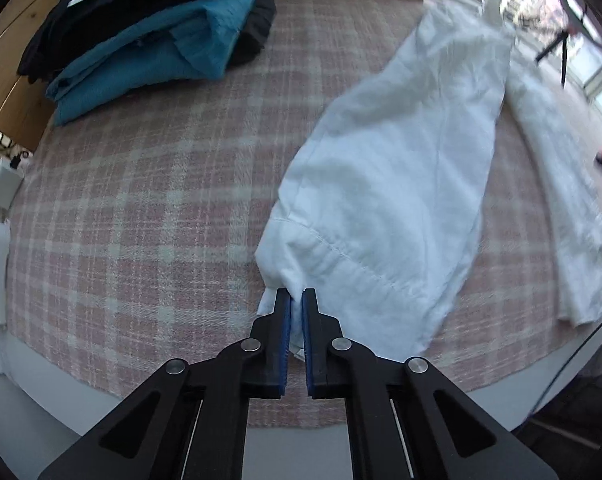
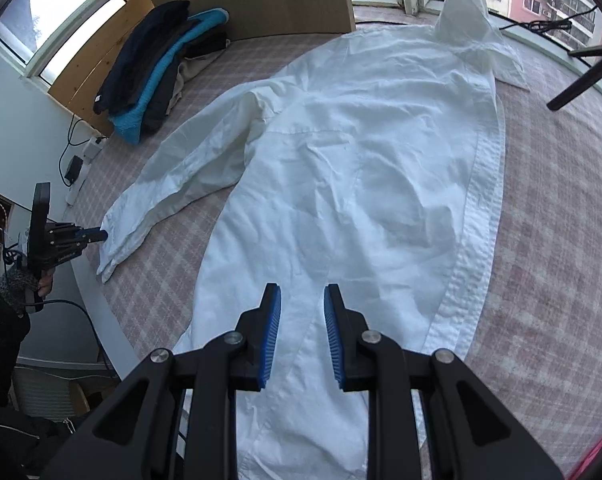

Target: Fold clothes

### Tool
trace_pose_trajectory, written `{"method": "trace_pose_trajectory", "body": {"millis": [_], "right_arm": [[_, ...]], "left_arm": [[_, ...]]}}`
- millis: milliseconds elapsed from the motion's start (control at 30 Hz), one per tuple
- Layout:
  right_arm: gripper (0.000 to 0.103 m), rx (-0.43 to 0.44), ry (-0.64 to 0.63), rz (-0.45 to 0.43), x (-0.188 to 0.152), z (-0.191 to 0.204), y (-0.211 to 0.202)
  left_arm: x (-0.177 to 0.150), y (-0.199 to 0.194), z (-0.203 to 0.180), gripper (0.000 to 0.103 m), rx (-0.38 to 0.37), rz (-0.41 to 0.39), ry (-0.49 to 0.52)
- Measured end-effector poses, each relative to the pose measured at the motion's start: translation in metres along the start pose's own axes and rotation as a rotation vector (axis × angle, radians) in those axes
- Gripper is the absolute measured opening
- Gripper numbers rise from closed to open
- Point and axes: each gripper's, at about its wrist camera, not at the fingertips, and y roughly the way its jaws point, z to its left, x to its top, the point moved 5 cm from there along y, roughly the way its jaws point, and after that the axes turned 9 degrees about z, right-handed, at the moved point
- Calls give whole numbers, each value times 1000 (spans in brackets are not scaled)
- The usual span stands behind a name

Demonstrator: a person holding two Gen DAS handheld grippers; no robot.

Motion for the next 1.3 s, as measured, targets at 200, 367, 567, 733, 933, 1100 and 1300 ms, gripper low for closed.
{"method": "trace_pose_trajectory", "body": {"millis": [200, 367, 567, 733, 933, 1100, 1300], "right_arm": [[23, 23, -1, 14, -15, 0, 9], [23, 44, -17, -18, -17, -1, -7], [23, 68, -21, -78, -27, -14, -38], [23, 80, 17, -137, -48, -42, -68], [23, 67, 88, -183, -72, -85, -91], [23, 60, 107, -186, -79, -105, -94], [23, 33, 46, -157, -60, -100, -89]], "left_arm": [[8, -85, -15, 5, -99, -156, -17], [51, -130, -18, 5, -162, -261, 92], [80, -161, -108, 5, -240, -339, 317], [70, -161, -211, 5, -317, -299, 569], [52, -101, -308, 5, -370, -126, 795], [39, -11, -340, 5, -368, 69, 854], [23, 26, -348, 7, -392, 182, 838]]}}
